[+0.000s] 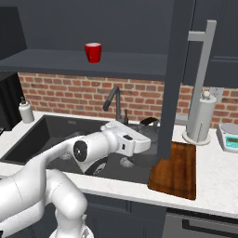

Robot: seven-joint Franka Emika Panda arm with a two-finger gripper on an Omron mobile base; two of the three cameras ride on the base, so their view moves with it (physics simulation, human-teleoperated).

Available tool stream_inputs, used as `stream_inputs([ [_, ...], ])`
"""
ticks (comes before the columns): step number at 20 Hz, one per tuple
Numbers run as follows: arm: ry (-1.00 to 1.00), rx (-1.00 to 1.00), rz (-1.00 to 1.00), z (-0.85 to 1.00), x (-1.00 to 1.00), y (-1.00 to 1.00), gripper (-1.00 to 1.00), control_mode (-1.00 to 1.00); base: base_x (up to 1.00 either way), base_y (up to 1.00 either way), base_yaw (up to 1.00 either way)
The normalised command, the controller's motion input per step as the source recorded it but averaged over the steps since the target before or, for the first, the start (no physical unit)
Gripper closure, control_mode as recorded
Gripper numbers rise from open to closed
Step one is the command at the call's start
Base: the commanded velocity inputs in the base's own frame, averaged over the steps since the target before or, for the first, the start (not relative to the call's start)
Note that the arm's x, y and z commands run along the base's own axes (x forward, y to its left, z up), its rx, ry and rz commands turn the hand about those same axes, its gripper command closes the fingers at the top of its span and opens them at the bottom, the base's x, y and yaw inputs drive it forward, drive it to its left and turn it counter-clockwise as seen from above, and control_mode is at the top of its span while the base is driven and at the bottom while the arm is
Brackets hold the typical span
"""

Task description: Pick the kettle from the counter and place it on the tray. Then pick the mug from the cabinet and place it on the tray. Then close the cabinet doors.

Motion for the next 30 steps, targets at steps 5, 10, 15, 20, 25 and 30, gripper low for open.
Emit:
stream_inputs([
  [5,0.0,0.06,0.01,-0.01,0.26,0.04,1.0,-1.0,0.0,0.0,0.0],
  [10,-0.02,0.06,0.0,0.0,0.29,0.0,1.0,-1.0,0.0,0.0,0.0],
  [15,-0.05,0.04,0.0,-0.01,0.15,-0.04,1.0,-1.0,0.0,0.0,0.0],
  [20,-0.07,0.01,0.0,-0.1,0.13,-0.05,1.0,-1.0,0.0,0.0,0.0],
  [25,-0.1,0.0,0.0,-0.07,0.23,-0.12,1.0,-1.0,0.0,0.0,0.0],
  [30,-0.01,0.0,0.0,0.0,0.23,-0.16,1.0,-1.0,0.0,0.0,0.0],
])
